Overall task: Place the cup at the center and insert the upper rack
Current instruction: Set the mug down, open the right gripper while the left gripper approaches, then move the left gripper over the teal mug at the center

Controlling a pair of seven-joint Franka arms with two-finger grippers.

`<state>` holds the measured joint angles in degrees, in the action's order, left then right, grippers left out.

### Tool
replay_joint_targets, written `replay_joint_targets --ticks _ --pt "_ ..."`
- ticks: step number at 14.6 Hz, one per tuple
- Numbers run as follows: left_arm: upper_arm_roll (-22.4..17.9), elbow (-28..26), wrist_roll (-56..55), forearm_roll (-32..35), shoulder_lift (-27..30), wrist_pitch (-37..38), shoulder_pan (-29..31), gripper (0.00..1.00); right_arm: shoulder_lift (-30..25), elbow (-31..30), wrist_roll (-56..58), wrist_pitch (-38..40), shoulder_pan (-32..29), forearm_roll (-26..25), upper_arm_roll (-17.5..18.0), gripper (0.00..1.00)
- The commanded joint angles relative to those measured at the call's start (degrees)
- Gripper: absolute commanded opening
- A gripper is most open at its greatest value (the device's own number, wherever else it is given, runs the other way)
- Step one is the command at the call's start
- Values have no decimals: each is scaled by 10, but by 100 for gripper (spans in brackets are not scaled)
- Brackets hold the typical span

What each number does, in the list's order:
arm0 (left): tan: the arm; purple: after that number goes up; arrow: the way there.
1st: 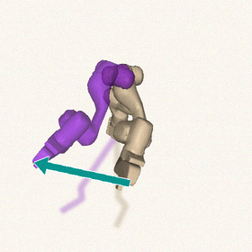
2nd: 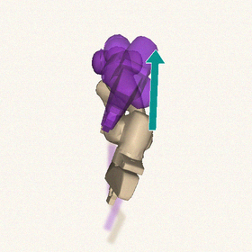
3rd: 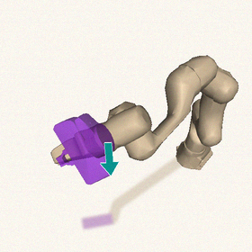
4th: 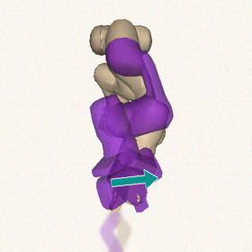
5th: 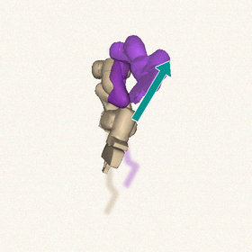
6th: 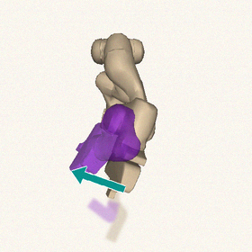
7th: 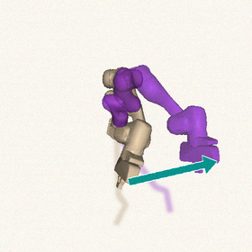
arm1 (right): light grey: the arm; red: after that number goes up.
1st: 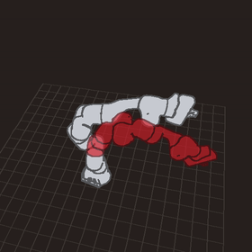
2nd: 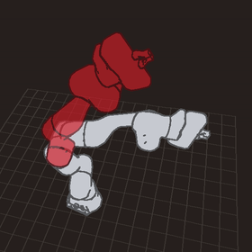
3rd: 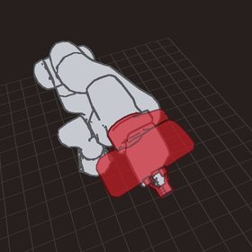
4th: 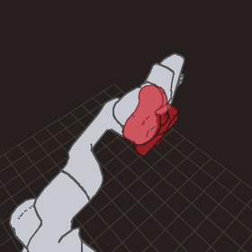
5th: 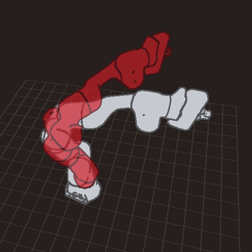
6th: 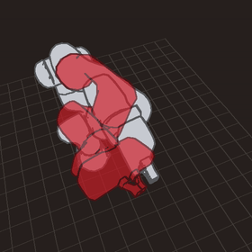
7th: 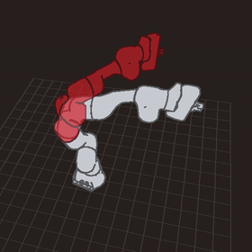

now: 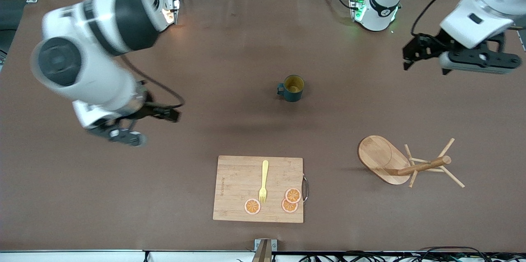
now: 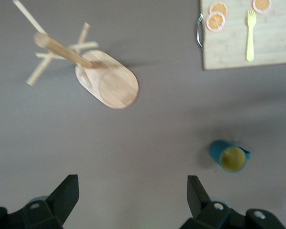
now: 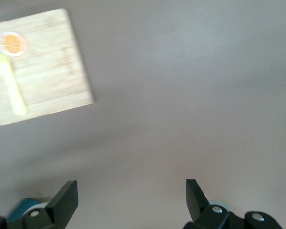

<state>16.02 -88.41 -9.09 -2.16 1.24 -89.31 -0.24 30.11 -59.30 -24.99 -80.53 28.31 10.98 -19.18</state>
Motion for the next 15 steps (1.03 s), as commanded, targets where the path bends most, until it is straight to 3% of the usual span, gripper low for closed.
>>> replay_joint_targets --ticks 1,3,7,9,12,15 --pt "54 1 -71 -15 9 24 2 100 -21 -24 129 8 -62 -4 -18 100" --pt "96 0 -126 -17 5 22 1 100 -33 -34 211 22 -110 -3 -20 100" --pt "214 -26 -280 -13 -7 -35 -1 100 -94 -83 222 -12 -177 -15 1 100" --pt "259 -47 -351 -8 -14 -80 -5 100 -124 -95 223 -21 -228 -53 60 100" --pt "298 -98 -455 25 -19 -164 -40 100 -174 -149 222 -41 -326 -112 183 100" --pt "300 -146 -612 120 -55 -240 -131 100 -181 -153 225 -43 -335 -113 194 100"
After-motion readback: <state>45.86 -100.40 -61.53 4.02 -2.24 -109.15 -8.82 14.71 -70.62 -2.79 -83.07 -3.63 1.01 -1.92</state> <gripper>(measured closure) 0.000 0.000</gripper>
